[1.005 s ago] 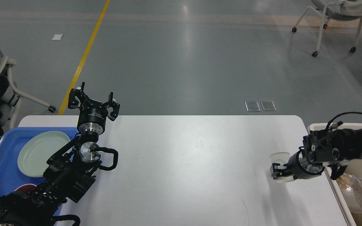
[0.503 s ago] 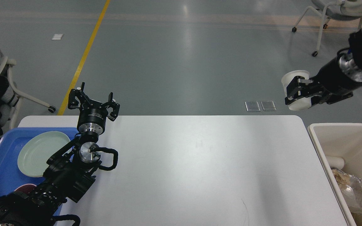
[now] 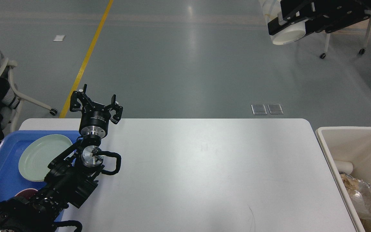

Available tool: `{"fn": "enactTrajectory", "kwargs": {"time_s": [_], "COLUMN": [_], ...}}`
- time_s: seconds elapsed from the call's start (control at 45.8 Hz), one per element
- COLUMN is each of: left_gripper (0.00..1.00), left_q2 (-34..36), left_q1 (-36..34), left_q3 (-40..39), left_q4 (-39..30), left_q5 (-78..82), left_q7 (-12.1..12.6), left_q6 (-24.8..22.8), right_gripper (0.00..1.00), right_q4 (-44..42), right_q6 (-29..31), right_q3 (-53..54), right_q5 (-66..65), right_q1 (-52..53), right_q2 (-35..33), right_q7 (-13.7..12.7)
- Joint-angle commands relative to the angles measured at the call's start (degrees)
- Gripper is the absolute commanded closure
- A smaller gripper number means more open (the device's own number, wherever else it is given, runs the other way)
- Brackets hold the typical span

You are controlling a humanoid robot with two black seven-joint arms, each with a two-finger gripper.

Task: Tidy desktop

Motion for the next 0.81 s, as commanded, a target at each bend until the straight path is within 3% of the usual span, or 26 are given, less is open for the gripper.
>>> {"fn": "enactTrajectory", "kwargs": {"time_s": [0.0, 0.197, 0.415, 0.634, 0.787], "left_gripper": [0.0, 0.0, 0.0, 0.0, 0.0], "left_q2": [0.0, 0.0, 0.0, 0.0, 0.0], "left_q1": [0.0, 0.0, 0.0, 0.0, 0.0], "left_q3": [0.0, 0.0, 0.0, 0.0, 0.0], "left_q4": [0.0, 0.0, 0.0, 0.0, 0.0], "left_q5": [0.0, 0.0, 0.0, 0.0, 0.0], "left_q7": [0.0, 0.0, 0.0, 0.0, 0.0], "left_q6": [0.0, 0.0, 0.0, 0.0, 0.0], "right_gripper": [0.43, 0.45, 0.44, 0.43, 0.36], "right_q4": [-1.1, -10.5, -28.1, -35.8, -40.4], "right_q6": [0.0, -0.7, -9.3, -19.5, -27.1], "right_q3": [-1.7, -7.4, -10.6, -15.5, -17.1], "right_q5": [-1.4, -10.0, -11.4, -11.3, -10.7], "right_q1": [-3.0, -24.3, -46.1, -60.2, -69.6], "right_q2": [0.7, 0.9, 2.1, 2.0, 2.0], "right_q7": [-0.5, -0.5, -0.5, -0.5, -0.5]}}
